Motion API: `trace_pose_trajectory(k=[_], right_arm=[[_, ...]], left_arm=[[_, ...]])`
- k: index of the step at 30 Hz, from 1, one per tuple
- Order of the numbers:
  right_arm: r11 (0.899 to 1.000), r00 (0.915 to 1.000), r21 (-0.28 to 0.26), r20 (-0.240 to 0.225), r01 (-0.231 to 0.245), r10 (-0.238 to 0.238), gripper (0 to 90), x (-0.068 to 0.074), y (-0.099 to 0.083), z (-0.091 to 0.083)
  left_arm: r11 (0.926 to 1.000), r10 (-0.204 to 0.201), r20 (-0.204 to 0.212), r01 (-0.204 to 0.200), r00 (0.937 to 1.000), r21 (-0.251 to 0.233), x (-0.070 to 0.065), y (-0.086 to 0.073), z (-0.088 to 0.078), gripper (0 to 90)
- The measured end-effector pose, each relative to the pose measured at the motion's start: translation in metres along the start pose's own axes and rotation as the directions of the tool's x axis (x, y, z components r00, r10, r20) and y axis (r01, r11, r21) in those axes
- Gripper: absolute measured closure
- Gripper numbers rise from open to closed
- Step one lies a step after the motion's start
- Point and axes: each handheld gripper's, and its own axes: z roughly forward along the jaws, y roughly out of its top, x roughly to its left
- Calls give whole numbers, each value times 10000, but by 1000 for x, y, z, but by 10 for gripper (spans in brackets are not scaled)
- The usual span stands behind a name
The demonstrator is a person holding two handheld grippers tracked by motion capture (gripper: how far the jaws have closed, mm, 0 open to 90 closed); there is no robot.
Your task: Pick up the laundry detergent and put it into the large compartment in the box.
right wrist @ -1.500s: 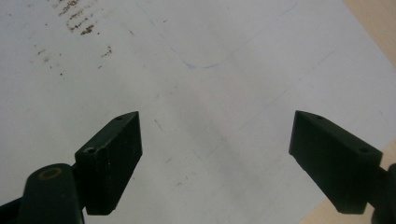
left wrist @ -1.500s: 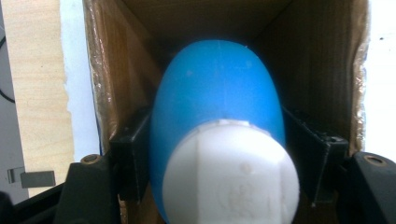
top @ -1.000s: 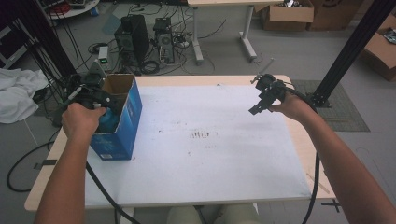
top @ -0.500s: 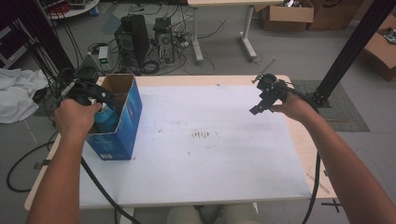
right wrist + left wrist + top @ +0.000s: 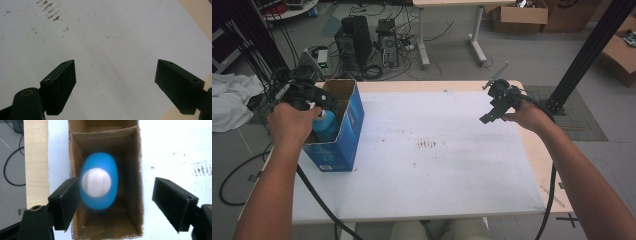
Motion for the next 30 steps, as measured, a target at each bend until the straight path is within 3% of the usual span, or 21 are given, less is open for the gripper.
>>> trace_pose_trajectory(k=[4,9,15,18,27,30], right_arm=[[10000,10000,-37,5,35,-35,171,3,0,-3],[10000,10000,-84,40,47,-46,171,5,-1,-6],[9998,9999,-117,35,149,-149,171,9,-1,-8],[9998,9999,-109,22,168,-167,171,10,-1,-8],[9998,9999,-98,16,173,-172,170,13,0,-8],[9998,9999,-94,18,152,-152,170,13,0,-8]], left_arm=[[9999,-23,167,25,9999,-143,-5,-1,-7,207],[9993,293,322,-285,9991,-237,-18,-3,-15,184],[9983,412,586,-387,9974,-440,-33,-2,-21,183],[9964,745,706,-714,9947,-454,-46,-3,-22,183],[9933,1141,970,-1118,9887,-295,-84,-2,-20,184],[9925,1210,877,-1190,9888,-274,-98,-2,-20,184]])
